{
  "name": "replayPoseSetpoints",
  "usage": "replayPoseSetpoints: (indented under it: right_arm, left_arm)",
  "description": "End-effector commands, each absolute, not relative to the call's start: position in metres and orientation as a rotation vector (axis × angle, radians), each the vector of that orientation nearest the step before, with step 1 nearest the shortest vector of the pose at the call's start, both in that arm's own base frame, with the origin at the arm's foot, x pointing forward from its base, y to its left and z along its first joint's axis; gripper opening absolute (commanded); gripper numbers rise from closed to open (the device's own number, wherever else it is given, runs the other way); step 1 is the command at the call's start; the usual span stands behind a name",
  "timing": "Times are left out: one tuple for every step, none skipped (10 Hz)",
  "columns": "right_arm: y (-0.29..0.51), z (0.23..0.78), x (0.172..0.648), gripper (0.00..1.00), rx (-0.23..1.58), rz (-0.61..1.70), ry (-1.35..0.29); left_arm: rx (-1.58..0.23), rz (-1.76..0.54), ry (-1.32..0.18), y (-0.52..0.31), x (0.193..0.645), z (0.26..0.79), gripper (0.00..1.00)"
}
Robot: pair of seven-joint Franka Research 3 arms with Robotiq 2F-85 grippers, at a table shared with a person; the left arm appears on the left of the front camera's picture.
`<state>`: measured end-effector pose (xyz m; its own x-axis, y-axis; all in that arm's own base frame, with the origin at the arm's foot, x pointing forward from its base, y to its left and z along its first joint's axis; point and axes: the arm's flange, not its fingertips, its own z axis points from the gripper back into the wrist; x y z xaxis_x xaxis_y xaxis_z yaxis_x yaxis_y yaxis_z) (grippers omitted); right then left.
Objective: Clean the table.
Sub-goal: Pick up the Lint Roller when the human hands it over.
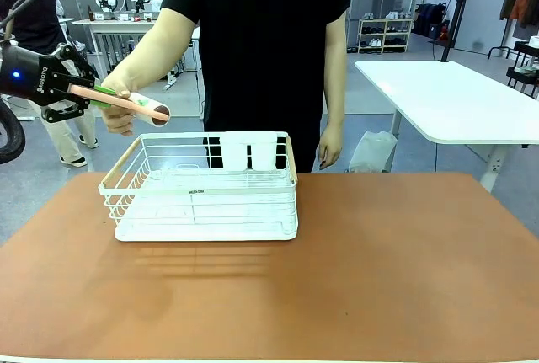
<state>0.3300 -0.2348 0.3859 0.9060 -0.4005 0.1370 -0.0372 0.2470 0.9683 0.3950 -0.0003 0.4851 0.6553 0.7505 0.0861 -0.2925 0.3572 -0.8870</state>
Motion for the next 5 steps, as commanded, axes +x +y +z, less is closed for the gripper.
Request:
replayPoseSetpoints:
  right_arm:
    - [-0.2352, 0.3885, 0.3284, 1.0, 1.314, -0.245, -0.4]
    - [-0.2352, 0.3885, 0.3284, 1.0, 1.314, -0.245, -0.4]
    - [-0.2352, 0.3885, 0.3284, 1.0, 1.314, -0.245, -0.4]
    - [-0.2352, 0.3885, 0.3284, 1.0, 1.314, -0.245, -0.4]
    - [-0.2352, 0.3885, 0.3284, 1.0, 1.314, -0.245, -0.4]
  left_arm:
    - [-1.035, 0.695, -0.577, 0.0059, 0.391, 0.4845, 0.0]
    - [-0.991, 0.716, -0.537, -0.0003, 0.395, 0.4851, 0.0]
    - [-0.991, 0.716, -0.537, -0.0003, 0.395, 0.4851, 0.0]
    - [-0.991, 0.716, -0.537, -0.0003, 0.395, 0.4851, 0.0]
    - [-0.991, 0.716, -0.537, -0.0003, 0.395, 0.4851, 0.0]
